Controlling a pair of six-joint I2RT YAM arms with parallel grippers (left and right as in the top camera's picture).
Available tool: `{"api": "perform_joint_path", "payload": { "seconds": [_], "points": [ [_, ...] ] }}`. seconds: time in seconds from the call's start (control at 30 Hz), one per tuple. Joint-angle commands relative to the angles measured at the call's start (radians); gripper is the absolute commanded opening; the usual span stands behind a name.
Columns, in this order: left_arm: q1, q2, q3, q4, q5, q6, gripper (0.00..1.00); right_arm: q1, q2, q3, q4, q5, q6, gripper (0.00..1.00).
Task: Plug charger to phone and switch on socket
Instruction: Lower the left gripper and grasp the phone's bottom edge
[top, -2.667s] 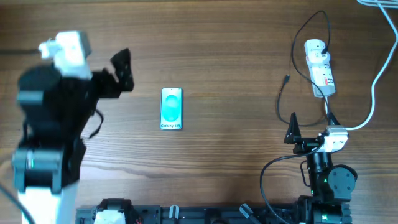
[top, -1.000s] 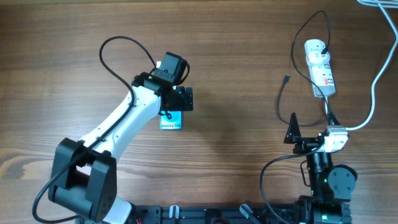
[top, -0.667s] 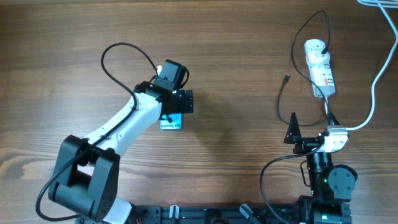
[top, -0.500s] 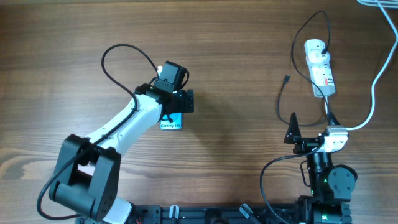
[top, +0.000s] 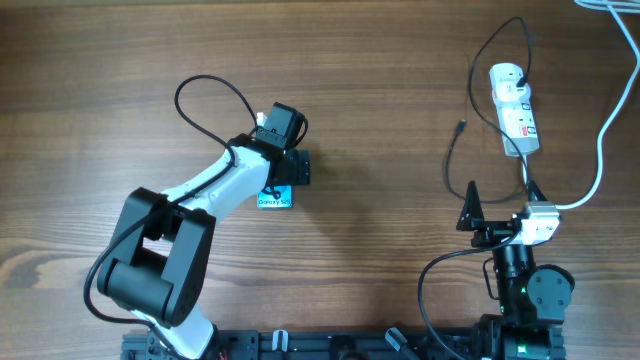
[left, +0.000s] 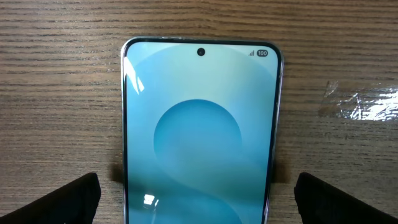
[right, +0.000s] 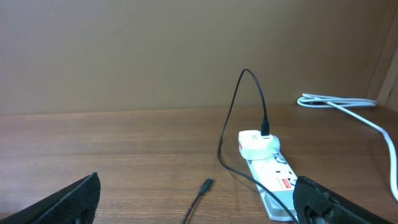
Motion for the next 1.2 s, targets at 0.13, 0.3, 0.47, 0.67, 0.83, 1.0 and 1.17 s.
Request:
{"api": "perform_joint_path", "payload": {
  "seconds": [0.13, 0.3, 0.47, 0.67, 0.83, 1.0, 1.17],
  "points": [
    [-0.004, 0.014, -0.007, 0.004, -0.020, -0.010, 1.00, -0.007, -0.008, -0.002, 0.004, 0.006, -0.012, 1.00],
    [-0.004, 0.014, -0.007, 0.008, -0.020, -0.010, 1.00, -0.007, -0.008, -0.002, 0.004, 0.006, -0.012, 1.00],
    [-0.004, 0.022, -0.007, 0.011, -0.020, -0.010, 1.00, -0.007, -0.008, -0.002, 0.004, 0.006, -0.012, 1.00],
    [-0.004, 0.083, -0.007, 0.025, -0.003, -0.045, 1.00, -0.007, -0.008, -0.002, 0.004, 0.006, -0.012, 1.00],
    [-0.004, 0.098, -0.007, 0.007, 0.014, -0.046, 1.00, -0.007, -0.008, -0.002, 0.004, 0.006, -0.012, 1.00],
    [-0.004, 0.098, -0.007, -0.024, 0.013, -0.031, 1.00, -0.007, -0.008, -0.002, 0.003, 0.006, -0.012, 1.00],
    [-0.004, 0.098, -0.007, -0.026, 0.013, -0.031, 0.95, -0.007, -0.008, -0.002, 0.004, 0.006, -0.012, 1.00]
  ]
}}
